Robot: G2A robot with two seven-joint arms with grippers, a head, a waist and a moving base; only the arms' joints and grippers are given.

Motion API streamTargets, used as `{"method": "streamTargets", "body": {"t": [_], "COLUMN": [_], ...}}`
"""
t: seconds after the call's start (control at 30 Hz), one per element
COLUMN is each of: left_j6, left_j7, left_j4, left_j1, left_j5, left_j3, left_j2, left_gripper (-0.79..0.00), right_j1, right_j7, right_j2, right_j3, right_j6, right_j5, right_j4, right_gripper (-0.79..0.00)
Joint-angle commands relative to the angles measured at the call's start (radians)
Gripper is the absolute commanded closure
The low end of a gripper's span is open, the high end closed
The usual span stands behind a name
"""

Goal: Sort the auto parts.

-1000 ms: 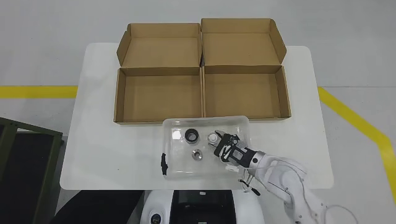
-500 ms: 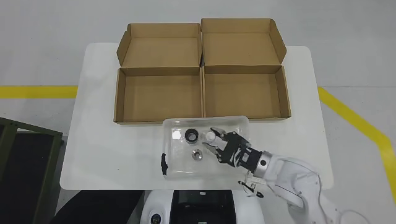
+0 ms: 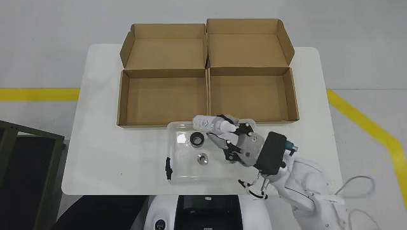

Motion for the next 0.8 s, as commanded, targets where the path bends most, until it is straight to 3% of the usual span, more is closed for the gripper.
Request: {"method": "streamTargets", "body": {"t": [0.0, 0.27, 0.77], "left_j6": [0.000, 0.000, 0.000], "left_j7": [0.000, 0.000, 0.000], "left_j4": [0.000, 0.000, 0.000], "left_j1": [0.000, 0.000, 0.000], "left_j5": [0.000, 0.000, 0.000], "left_j3": [0.000, 0.000, 0.000], "left_j2": [0.000, 0.000, 0.000], "left_gripper": [-0.785, -0.785, -0.785], "right_j1": [0.014, 0.065, 0.144], "right_j7": [-0.035, -0.118, -0.223], "right_j2": [-0.002, -0.007, -0.019], "right_j3": [-0.001, -0.005, -0.015], "right_j6": [-0.007, -0.031, -0.007], "right_j5": [0.029, 0.095, 0.080], "right_j4": [-0.008, -0.063, -0.111], "right_gripper": [0.000, 0.000, 0.000]}}
